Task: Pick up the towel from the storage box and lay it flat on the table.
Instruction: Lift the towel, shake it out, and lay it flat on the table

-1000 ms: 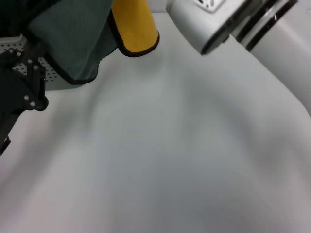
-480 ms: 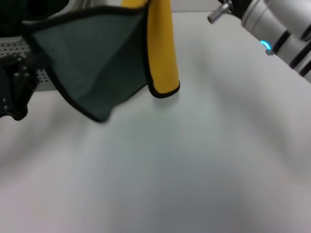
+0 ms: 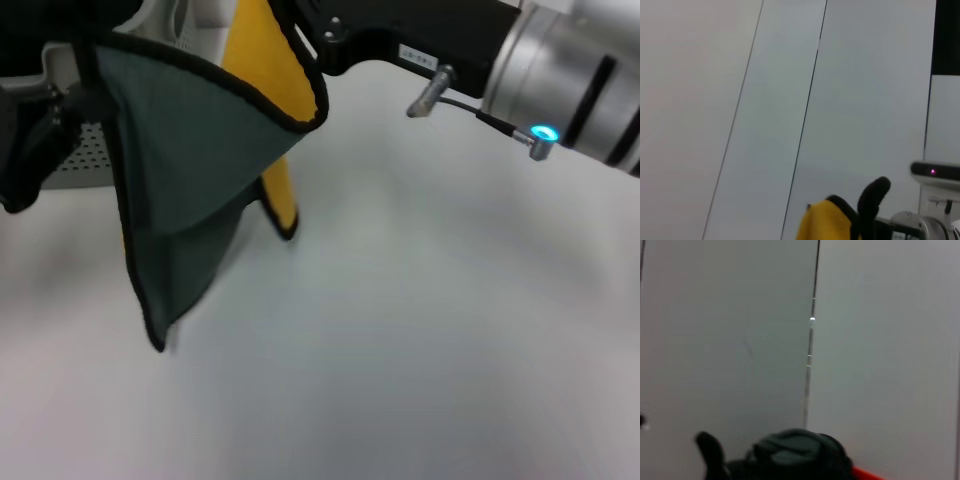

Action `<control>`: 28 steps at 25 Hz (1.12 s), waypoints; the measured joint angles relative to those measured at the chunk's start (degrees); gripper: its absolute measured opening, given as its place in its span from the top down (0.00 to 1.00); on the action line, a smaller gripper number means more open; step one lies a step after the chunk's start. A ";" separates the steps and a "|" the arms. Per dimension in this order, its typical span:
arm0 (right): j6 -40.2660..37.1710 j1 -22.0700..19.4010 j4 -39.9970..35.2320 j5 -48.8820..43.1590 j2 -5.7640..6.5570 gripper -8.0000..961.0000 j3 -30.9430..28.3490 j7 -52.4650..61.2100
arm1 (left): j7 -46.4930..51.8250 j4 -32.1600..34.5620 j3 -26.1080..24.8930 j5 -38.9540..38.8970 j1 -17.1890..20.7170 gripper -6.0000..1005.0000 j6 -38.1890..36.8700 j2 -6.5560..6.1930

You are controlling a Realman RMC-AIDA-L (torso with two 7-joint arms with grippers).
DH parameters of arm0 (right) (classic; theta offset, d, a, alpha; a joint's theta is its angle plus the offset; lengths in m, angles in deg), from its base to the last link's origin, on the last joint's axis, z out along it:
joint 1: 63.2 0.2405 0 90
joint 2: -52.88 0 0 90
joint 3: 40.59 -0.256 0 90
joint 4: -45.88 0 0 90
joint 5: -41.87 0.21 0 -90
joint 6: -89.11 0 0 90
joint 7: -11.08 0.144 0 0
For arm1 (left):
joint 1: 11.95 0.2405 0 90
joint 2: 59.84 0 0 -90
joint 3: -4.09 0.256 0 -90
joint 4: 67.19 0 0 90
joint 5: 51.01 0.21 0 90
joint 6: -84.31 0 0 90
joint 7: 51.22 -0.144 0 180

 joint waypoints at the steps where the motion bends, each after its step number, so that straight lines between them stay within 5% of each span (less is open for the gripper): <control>1: -2.64 0.19 1.26 -2.31 0.62 0.98 0.27 4.68 | 0.79 0.18 -0.13 -0.21 -0.45 0.99 -0.21 -0.15; 4: -16.23 0.83 9.27 -13.45 1.25 0.98 -0.40 24.23 | 1.79 0.38 -0.43 -1.59 -0.81 0.99 -0.63 -0.63; 6: -26.94 1.04 17.06 -22.81 -0.15 0.98 -4.22 38.41 | 2.34 0.43 -0.48 -2.91 -0.72 0.99 -0.76 -0.96; 12: -54.88 -0.26 37.46 -58.80 -11.11 0.98 -34.01 66.07 | 4.06 0.47 -0.51 -6.00 -0.19 0.99 -0.94 -1.59; 16: -65.49 -0.23 39.63 -78.10 -14.80 0.98 -52.88 68.09 | 4.73 0.48 -0.51 -6.20 -0.19 0.99 -0.92 -1.62; 20: -73.50 0.59 39.56 -89.12 -15.44 0.98 -64.84 64.84 | 4.77 0.51 -0.51 -6.20 -0.21 0.99 -0.57 -1.63; 28: -78.92 1.83 36.92 -93.80 -11.83 0.98 -70.59 57.59 | 5.01 0.53 -1.67 -6.16 -0.06 0.99 2.17 -1.71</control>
